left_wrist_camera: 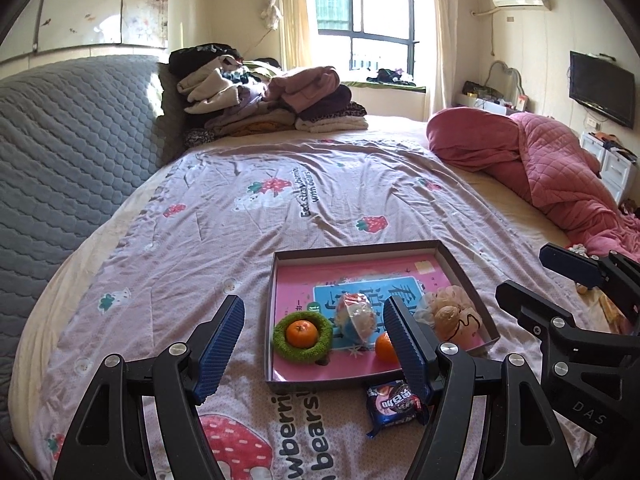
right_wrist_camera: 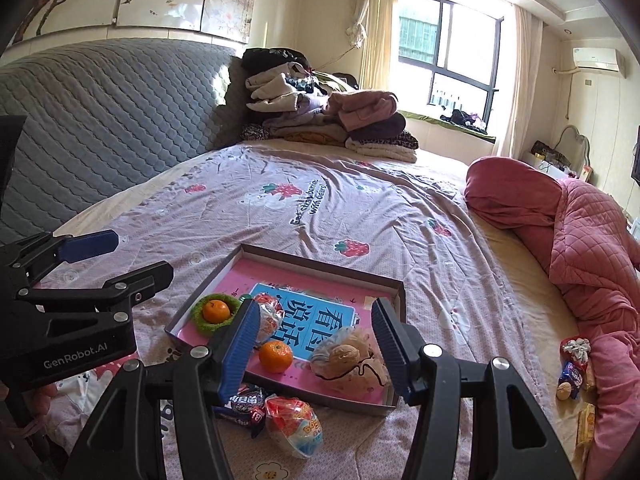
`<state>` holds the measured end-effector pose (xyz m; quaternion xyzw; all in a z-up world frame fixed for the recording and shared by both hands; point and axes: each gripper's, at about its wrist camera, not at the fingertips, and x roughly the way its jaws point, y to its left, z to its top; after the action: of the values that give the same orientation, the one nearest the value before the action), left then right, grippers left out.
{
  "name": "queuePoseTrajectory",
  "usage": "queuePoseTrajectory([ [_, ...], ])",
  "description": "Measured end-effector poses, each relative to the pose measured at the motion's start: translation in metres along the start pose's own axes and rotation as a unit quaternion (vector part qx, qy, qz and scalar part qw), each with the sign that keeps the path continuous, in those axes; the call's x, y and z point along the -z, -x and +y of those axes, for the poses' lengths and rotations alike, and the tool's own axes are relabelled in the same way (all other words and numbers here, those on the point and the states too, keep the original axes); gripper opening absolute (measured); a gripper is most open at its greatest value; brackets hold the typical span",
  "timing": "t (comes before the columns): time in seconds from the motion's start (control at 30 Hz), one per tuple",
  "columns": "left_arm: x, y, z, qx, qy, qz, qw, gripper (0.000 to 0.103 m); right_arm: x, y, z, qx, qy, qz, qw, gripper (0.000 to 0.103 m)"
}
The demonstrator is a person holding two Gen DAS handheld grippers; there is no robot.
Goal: Organize objects
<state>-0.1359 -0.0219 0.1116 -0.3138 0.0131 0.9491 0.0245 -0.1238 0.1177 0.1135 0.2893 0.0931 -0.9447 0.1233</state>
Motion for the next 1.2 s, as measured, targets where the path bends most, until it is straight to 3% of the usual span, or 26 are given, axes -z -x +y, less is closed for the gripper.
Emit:
queuePoseTrajectory([
  [1.2, 0.029, 0.081, -0.005, -0.007, -0.012, -0.033, 0.9994, 0.074, 0.013, 0.085, 0.017, 0.004, 0.016, -0.050, 0.999, 0.058],
])
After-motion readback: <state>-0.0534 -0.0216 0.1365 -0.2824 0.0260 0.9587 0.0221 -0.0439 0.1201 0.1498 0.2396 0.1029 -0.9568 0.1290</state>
